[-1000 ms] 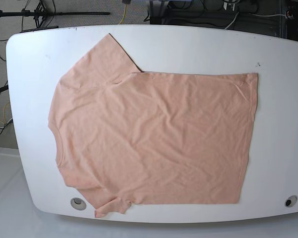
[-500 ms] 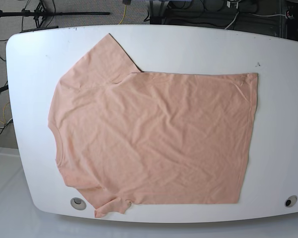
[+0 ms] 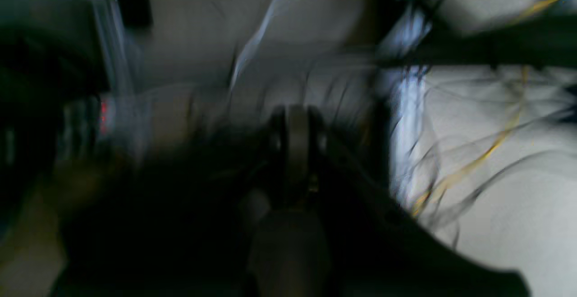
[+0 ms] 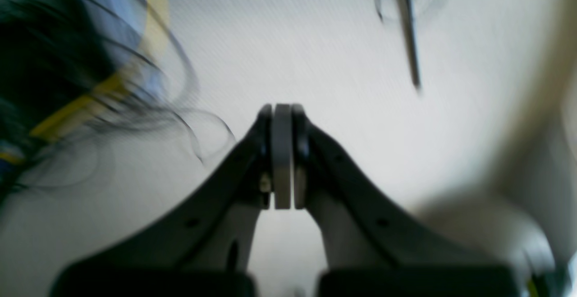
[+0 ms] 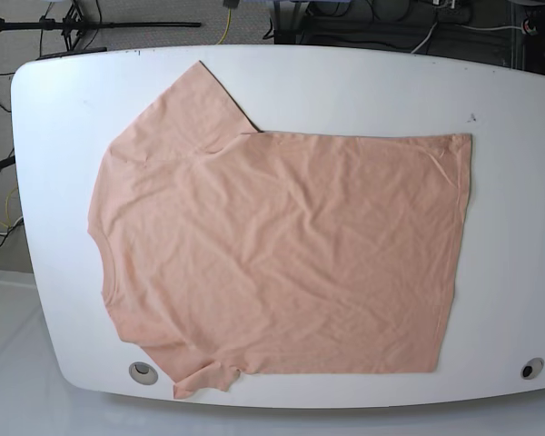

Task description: Fold the T-shirt properly

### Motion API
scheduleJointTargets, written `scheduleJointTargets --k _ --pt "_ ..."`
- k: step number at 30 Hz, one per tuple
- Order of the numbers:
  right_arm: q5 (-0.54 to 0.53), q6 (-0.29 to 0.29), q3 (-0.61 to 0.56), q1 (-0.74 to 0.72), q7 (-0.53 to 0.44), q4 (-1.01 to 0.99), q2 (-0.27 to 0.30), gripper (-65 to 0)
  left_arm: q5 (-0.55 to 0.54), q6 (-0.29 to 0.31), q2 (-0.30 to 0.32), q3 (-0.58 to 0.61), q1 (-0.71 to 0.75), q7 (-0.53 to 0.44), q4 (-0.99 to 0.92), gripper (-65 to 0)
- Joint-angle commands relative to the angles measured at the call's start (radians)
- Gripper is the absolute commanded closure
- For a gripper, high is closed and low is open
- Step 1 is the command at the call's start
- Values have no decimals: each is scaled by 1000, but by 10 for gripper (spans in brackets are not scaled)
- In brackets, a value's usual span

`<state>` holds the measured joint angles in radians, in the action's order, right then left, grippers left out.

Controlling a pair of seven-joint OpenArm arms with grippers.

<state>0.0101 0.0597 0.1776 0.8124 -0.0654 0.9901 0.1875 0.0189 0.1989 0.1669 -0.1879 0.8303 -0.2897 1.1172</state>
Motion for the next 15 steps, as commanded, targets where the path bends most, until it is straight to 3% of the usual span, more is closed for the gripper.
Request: scheduleJointTargets --k 1,15 --pt "-6 -13 11 56 23 56 10 0 -2 -8 13 -9 58 30 53 0" --pt "-8 -29 17 220 31 346 4 0 -19 -13 46 -56 206 23 260 0"
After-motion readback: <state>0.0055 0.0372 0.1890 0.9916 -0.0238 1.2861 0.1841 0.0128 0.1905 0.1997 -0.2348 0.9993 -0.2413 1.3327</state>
